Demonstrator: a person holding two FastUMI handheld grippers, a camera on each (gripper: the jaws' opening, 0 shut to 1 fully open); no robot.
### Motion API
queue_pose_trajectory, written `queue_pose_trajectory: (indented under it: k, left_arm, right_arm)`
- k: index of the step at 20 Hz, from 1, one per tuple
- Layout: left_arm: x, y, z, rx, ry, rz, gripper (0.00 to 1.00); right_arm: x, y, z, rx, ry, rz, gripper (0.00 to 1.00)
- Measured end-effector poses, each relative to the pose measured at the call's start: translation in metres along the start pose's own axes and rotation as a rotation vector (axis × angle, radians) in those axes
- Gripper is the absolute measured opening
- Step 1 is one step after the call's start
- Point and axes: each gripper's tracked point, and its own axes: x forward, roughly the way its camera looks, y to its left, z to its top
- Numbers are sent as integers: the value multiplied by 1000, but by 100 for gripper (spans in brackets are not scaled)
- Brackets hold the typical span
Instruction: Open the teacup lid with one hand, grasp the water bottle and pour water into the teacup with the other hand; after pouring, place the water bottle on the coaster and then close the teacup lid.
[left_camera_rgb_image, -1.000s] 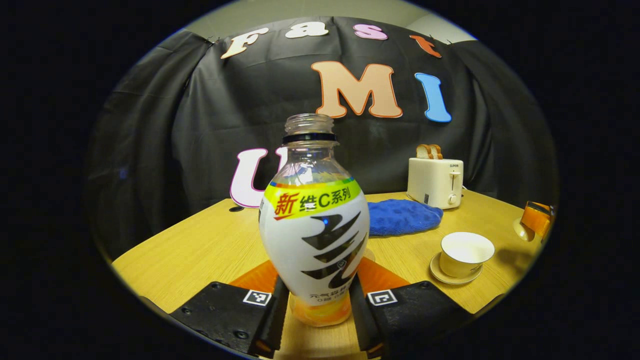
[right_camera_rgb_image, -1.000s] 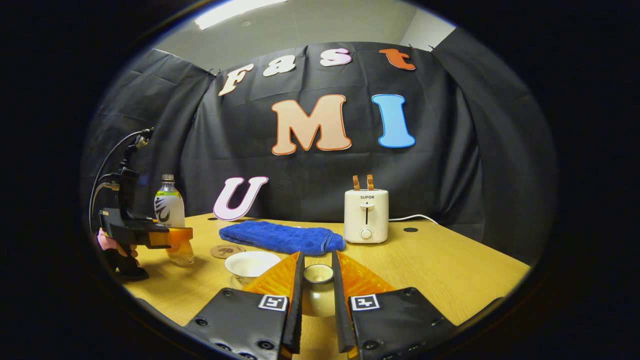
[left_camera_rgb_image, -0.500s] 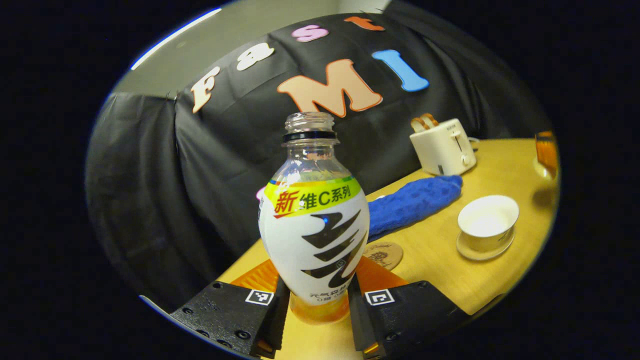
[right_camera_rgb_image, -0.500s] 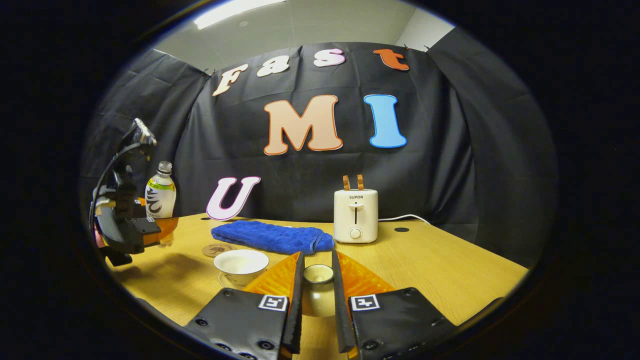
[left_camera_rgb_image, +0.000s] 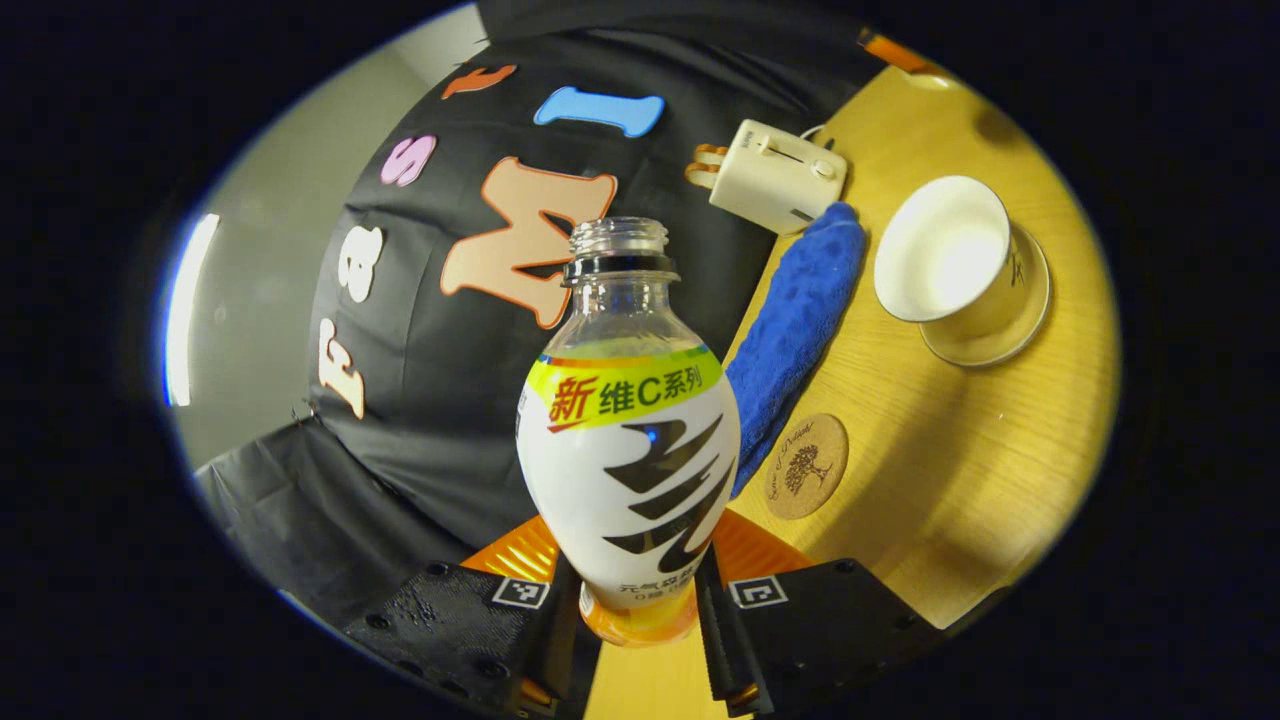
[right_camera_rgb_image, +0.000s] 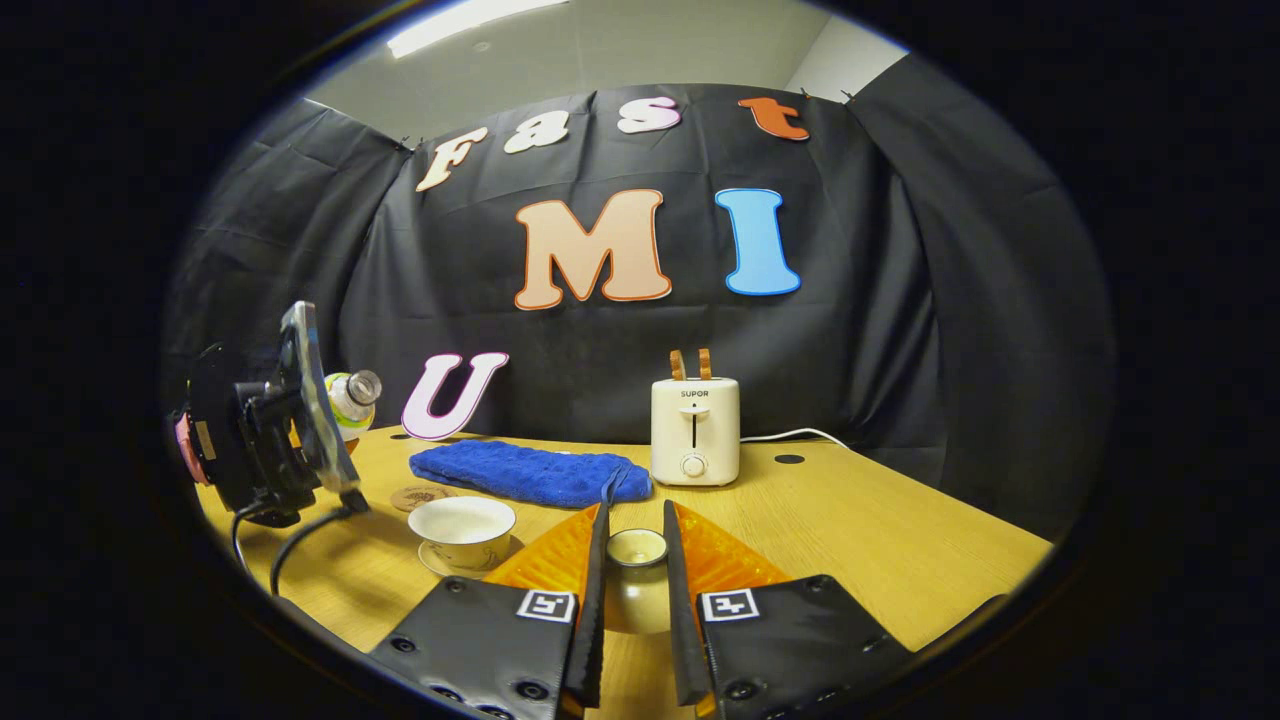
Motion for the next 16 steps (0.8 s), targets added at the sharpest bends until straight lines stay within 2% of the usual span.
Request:
queue_pose_trajectory:
  k: [4, 8, 16]
  left_arm:
    - [-4, 2, 3, 180, -9, -6, 50]
    - [-11, -1, 8, 310, -22, -12, 51]
    - [-12, 0, 18, 479, -40, -23, 50]
  right_arm:
    - [0, -4, 0, 0, -1, -7, 31]
    - [0, -7, 0, -1, -1, -13, 31]
    - [1, -9, 0, -1, -2, -20, 31]
